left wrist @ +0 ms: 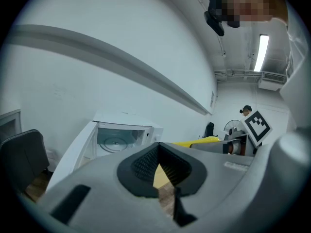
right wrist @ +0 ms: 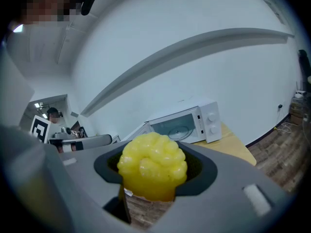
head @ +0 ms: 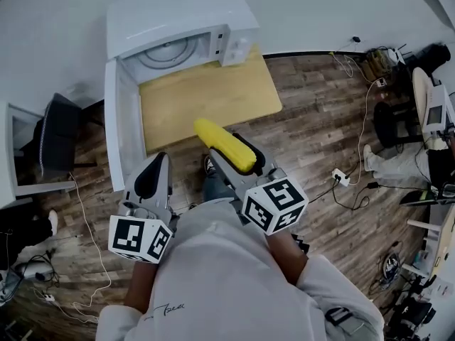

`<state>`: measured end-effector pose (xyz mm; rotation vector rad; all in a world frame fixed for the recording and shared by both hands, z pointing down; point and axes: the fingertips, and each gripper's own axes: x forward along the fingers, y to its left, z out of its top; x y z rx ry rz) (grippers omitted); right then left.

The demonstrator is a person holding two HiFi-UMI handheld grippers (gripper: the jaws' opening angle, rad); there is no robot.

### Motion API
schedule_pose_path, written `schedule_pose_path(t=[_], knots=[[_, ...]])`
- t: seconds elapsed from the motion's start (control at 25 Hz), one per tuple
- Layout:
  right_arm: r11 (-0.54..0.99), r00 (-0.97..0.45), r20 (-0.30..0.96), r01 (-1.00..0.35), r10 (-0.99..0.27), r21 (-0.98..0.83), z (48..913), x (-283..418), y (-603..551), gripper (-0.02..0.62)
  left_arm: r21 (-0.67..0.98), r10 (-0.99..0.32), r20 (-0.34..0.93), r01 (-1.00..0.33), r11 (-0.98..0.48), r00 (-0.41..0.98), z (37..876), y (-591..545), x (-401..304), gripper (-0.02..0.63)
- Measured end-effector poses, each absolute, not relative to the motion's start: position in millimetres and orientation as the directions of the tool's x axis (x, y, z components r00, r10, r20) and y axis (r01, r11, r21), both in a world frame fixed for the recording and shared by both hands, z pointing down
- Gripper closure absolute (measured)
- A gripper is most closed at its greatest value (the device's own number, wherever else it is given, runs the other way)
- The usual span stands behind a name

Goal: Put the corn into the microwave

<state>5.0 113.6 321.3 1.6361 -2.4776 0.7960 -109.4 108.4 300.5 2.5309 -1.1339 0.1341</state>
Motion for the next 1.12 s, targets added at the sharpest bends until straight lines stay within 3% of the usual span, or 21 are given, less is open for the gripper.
schedule_pose_path(t=[1.12], knots=[[0.460,-0.583,0.281,-0.794,-0.763,-0.399,336,66,-32,0.336,0.242,-0.826,0.235,-0.854,-0.461,0.512,299,-9,-48,0.617]])
